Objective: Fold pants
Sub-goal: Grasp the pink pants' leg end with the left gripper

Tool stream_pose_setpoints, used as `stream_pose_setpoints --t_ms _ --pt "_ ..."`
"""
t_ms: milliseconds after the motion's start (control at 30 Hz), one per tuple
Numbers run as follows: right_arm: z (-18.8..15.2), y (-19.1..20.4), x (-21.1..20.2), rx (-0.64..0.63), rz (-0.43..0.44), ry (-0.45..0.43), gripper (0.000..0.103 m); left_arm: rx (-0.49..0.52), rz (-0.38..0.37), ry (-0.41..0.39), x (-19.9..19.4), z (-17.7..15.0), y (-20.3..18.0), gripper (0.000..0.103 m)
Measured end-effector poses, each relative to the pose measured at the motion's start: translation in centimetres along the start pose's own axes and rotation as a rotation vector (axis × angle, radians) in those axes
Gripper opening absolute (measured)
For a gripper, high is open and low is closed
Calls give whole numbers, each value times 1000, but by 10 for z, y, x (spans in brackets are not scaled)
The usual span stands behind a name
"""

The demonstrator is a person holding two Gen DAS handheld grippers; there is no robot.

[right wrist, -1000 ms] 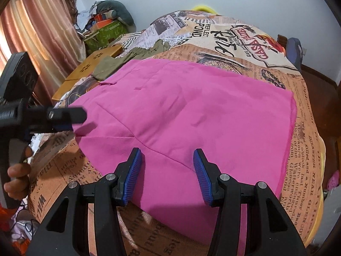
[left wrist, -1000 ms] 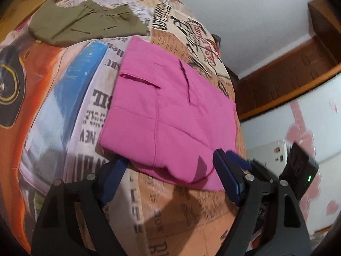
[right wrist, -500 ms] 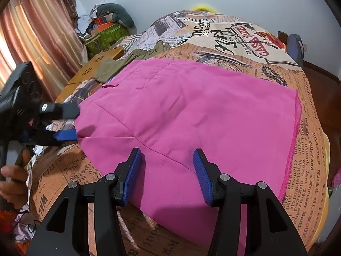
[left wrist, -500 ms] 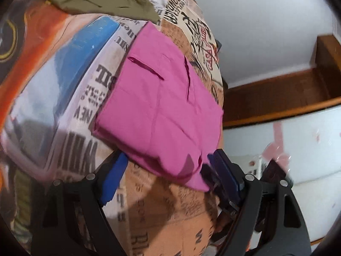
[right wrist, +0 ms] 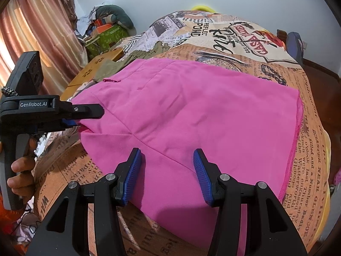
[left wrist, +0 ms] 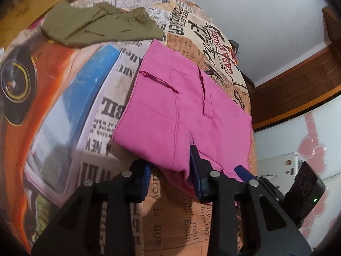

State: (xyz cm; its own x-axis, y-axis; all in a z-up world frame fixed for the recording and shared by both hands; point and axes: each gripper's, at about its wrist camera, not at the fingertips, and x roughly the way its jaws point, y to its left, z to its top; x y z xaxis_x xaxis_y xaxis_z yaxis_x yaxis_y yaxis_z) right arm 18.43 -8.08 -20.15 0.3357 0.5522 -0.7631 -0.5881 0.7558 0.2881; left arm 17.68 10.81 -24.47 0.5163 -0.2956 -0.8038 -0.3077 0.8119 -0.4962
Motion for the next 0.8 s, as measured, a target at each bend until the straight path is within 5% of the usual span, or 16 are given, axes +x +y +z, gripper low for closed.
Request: stream_pose_setpoints --t_ms 400,700,800 --pt "2 32 -1 -94 41 21 47 185 247 -250 -77 -28 9 15" --pt "3 30 -1 -81 20 20 47 131 224 -179 -77 -28 28 17" --pt "0 24 0 -62 12 26 47 72 181 -111 -68 -31 39 33"
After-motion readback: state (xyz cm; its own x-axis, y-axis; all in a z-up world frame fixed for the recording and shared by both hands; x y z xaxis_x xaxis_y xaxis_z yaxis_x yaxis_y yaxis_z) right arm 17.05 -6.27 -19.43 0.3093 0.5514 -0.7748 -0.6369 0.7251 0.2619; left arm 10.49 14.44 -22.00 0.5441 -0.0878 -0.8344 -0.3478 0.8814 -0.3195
